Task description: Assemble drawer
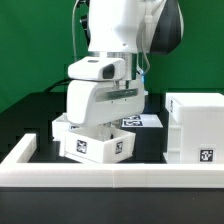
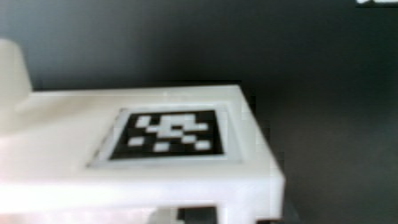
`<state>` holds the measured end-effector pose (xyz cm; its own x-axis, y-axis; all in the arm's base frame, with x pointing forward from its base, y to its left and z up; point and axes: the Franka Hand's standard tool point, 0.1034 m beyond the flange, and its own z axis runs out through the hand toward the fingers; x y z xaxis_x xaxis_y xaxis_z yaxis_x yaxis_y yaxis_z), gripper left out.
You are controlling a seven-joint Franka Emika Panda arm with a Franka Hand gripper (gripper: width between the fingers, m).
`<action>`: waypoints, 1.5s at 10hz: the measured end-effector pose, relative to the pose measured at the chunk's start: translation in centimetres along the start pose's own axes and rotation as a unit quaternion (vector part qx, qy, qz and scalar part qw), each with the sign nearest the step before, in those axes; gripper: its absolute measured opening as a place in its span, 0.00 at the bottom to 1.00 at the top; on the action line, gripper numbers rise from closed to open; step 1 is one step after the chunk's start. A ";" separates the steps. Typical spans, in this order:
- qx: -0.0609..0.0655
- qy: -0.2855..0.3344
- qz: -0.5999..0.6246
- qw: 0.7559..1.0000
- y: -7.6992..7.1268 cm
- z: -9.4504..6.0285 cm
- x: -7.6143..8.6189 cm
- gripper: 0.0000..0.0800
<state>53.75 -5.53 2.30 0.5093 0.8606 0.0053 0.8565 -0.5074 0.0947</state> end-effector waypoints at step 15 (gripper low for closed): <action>0.003 -0.001 -0.211 0.977 -1.5 0.4 2.5 0.05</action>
Offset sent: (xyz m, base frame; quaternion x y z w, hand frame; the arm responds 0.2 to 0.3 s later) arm -0.0024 0.0055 -0.0013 0.0107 0.0182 -0.2219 0.9748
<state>53.80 -2.64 1.74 0.1108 0.9932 -0.0355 0.9908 -0.1076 0.0816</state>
